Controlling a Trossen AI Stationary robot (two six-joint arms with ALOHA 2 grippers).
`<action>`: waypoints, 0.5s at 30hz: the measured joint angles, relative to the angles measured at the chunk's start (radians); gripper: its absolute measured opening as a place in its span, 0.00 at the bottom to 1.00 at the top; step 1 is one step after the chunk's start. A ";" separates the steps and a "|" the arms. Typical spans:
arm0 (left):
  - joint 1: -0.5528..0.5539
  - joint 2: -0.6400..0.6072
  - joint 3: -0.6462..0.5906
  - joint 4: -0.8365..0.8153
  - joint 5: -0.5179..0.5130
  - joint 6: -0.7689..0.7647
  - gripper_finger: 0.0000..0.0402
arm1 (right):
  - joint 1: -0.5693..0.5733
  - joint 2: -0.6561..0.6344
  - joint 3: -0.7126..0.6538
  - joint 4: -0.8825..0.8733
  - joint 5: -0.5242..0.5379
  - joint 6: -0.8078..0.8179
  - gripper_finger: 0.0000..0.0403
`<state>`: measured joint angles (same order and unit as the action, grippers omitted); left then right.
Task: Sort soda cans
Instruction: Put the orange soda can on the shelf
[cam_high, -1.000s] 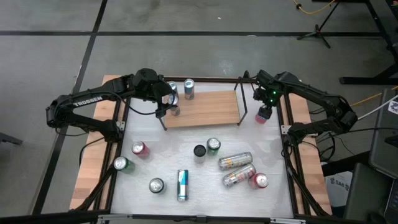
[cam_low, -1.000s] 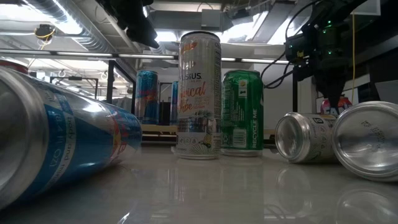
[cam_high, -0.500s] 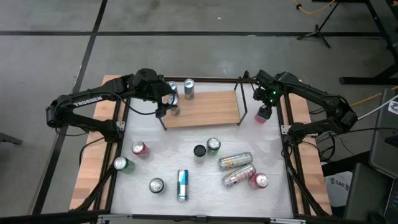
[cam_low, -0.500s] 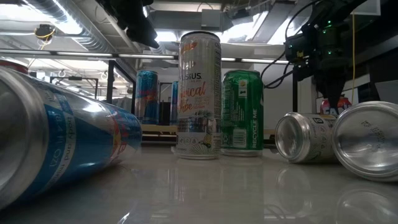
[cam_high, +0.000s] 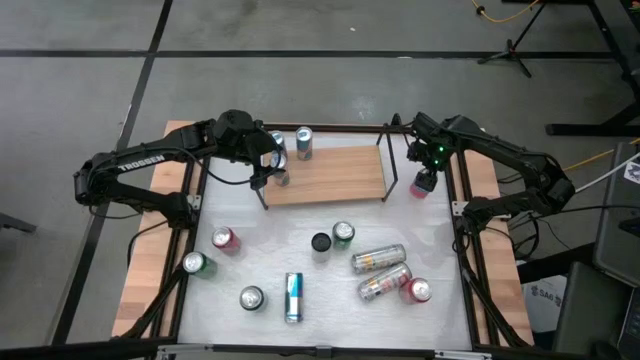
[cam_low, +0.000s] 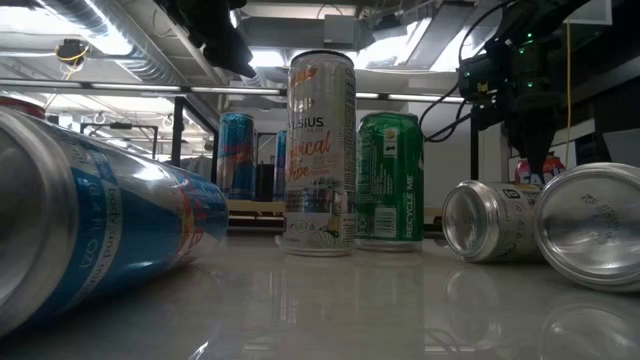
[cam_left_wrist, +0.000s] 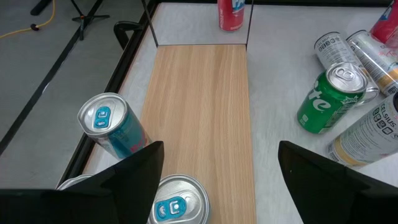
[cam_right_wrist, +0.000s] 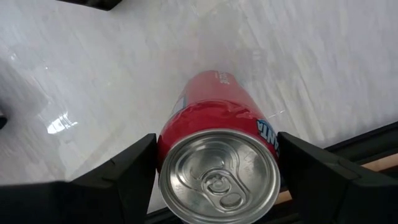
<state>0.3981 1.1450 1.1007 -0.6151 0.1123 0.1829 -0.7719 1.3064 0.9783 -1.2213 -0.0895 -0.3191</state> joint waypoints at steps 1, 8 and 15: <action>0.000 0.000 0.000 0.000 0.000 0.000 0.76 | 0.000 0.000 0.000 0.000 0.000 0.000 0.72; 0.000 0.000 0.000 0.000 0.000 0.000 0.76 | 0.000 0.000 0.000 -0.002 0.007 0.053 0.72; 0.000 0.000 0.000 0.000 0.000 0.000 0.76 | 0.000 0.000 0.000 -0.002 0.008 0.061 0.72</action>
<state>0.3981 1.1450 1.1007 -0.6149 0.1120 0.1829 -0.7719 1.3064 0.9779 -1.2236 -0.0818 -0.2585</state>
